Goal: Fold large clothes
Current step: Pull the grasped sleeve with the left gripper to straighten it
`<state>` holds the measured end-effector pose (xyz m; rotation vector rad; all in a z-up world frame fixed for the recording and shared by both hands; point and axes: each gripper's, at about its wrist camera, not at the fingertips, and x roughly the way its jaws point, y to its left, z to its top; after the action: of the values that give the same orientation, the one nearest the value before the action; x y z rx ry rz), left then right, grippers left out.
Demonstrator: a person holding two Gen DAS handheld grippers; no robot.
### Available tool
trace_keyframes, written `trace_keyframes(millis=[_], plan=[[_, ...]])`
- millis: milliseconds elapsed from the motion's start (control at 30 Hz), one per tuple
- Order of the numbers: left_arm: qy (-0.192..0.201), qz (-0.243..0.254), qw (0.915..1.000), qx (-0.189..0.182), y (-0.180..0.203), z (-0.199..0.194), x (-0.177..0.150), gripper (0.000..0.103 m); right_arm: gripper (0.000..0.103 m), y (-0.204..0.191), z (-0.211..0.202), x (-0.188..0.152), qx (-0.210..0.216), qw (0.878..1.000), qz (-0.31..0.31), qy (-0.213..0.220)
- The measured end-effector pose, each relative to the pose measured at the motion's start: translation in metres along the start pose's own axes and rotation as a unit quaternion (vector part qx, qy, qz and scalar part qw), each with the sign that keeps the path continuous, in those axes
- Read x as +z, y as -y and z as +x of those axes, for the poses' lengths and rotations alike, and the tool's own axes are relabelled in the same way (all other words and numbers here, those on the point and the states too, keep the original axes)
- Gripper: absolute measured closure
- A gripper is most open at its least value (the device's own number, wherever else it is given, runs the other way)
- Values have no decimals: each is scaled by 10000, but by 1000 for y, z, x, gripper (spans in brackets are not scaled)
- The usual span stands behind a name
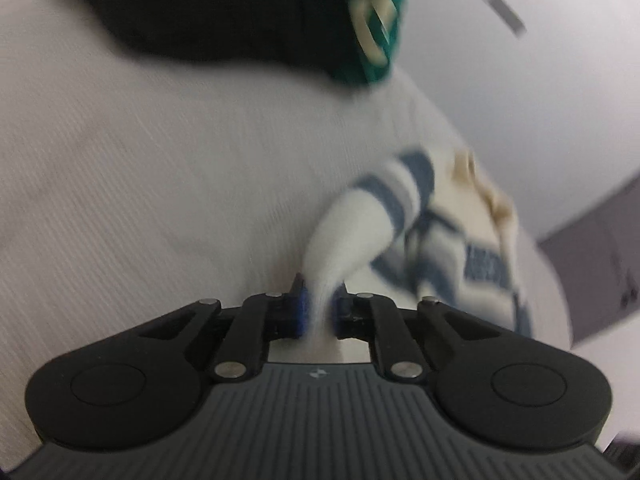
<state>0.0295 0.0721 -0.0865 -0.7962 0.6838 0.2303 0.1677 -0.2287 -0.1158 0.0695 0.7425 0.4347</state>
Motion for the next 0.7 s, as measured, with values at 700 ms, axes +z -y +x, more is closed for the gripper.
trace_keyframes(millis=[700], plan=[[1403, 637, 9618, 2261, 1, 83, 153, 89, 25, 3, 22, 1, 187, 9993, -310, 75]])
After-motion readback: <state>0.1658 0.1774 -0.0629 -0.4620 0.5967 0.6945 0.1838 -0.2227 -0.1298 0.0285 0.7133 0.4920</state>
